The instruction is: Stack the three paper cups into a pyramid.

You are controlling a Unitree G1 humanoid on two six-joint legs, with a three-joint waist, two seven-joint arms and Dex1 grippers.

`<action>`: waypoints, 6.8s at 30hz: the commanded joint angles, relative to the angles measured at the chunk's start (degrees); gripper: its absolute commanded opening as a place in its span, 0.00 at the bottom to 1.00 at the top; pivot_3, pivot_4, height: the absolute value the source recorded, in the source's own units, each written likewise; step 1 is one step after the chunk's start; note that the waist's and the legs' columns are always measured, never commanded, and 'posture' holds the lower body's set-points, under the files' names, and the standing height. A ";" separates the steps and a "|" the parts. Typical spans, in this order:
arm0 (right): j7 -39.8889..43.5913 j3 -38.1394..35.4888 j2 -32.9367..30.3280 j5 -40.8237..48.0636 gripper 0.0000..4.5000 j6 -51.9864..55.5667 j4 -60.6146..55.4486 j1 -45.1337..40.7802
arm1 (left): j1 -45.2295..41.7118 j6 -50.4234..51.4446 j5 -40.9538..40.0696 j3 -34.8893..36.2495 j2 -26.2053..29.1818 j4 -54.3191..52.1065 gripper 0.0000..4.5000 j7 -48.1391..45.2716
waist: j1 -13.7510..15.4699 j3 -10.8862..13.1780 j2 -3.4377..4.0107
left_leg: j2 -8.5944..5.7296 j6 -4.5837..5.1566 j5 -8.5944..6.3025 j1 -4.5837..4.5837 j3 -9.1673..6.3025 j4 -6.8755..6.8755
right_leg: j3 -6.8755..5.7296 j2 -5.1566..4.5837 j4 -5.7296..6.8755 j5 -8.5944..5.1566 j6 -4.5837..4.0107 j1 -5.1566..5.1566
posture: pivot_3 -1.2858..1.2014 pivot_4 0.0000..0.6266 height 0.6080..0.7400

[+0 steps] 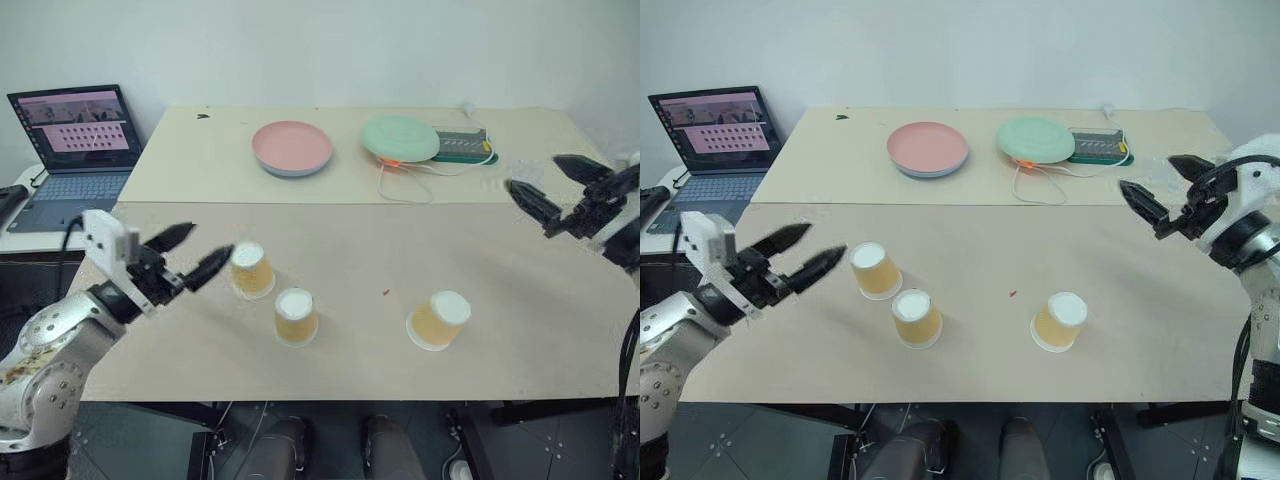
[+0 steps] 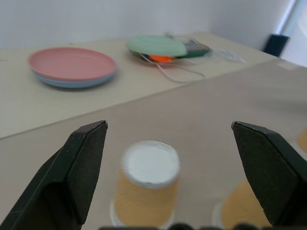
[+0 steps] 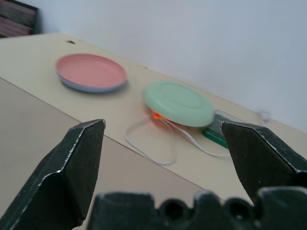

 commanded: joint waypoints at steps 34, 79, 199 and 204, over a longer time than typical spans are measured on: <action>2.19 -2.95 -3.56 17.01 1.00 11.98 -24.60 2.98 | -10.02 -12.77 23.25 -25.08 -0.25 8.28 0.98 -19.64 | 1.12 0.02 0.01 | 0.33 0.03 -0.04 -0.35 0.85 -0.12 | 0.49 -0.02 -0.28 0.31 -0.15 -0.57 | 0.52 0.24 0.92; 7.35 5.62 -4.40 16.01 1.00 12.15 -25.76 3.53 | -21.69 -10.59 25.25 -28.23 -5.65 14.68 0.65 -22.99 | 1.23 0.01 0.00 | 0.37 0.06 -0.03 -0.39 0.89 -0.05 | 0.49 0.25 -0.68 0.92 -0.43 -0.48 | 0.52 0.24 0.92; 3.91 4.04 -1.87 11.80 1.00 9.86 -26.08 6.02 | -26.08 -23.17 39.58 -25.96 -27.52 35.07 0.87 0.45 | 2.53 -0.12 -0.06 | 0.48 0.15 -0.08 -0.44 1.14 0.49 | 0.81 0.59 -0.79 1.40 -0.28 -0.40 | 0.52 0.24 0.92; 3.88 3.97 -1.93 11.83 1.00 9.94 -26.09 6.07 | -25.97 -23.16 40.11 -26.16 -27.75 35.18 0.50 0.33 | 2.48 -0.12 -0.06 | 0.48 0.15 -0.08 -0.44 1.14 0.49 | 0.81 0.59 -0.78 1.40 -0.28 -0.40 | 0.52 0.24 0.92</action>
